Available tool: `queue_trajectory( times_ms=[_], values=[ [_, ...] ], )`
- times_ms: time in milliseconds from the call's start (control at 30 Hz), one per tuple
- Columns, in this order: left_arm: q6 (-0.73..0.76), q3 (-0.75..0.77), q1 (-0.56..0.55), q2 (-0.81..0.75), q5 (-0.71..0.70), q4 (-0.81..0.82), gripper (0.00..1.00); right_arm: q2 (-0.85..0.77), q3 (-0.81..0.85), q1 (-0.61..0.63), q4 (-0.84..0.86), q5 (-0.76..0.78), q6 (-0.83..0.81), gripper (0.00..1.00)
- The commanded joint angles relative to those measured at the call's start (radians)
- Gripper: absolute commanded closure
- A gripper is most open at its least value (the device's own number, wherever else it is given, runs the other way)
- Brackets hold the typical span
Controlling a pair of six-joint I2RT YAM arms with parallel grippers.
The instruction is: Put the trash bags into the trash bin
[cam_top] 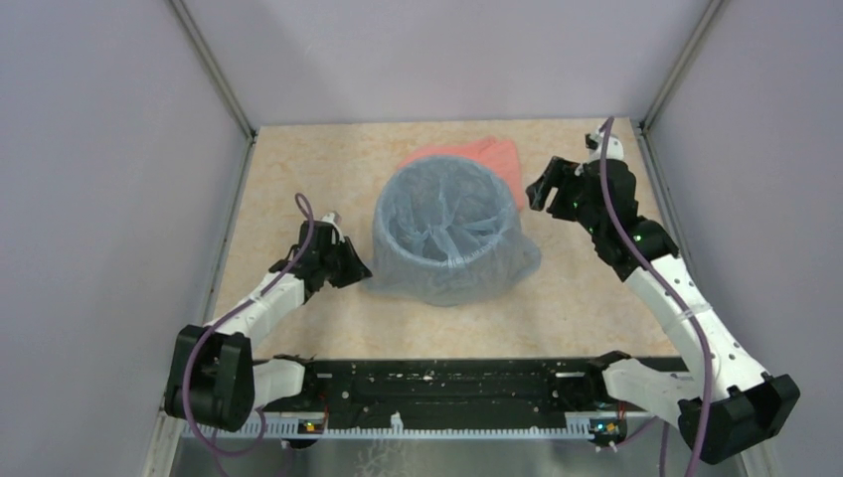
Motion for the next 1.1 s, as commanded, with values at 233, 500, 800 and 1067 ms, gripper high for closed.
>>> queue_trajectory(
  times_ms=[233,500,800,1067],
  values=[
    [-0.032,-0.029,-0.057,0.017,0.05,0.133,0.81,0.22,0.45,0.311,-0.197,0.186,-0.14,0.3],
    [-0.047,-0.034,-0.119,0.04,0.03,0.167,0.83,0.494,0.688,0.476,-0.346,0.18,-0.301,0.32],
    [-0.034,-0.041,-0.134,0.047,0.021,0.172,0.83,0.573,0.641,0.498,-0.376,0.073,-0.413,0.35],
    [-0.027,-0.039,-0.133,0.059,0.024,0.184,0.84,0.619,0.562,0.498,-0.369,0.051,-0.442,0.11]
  ],
)
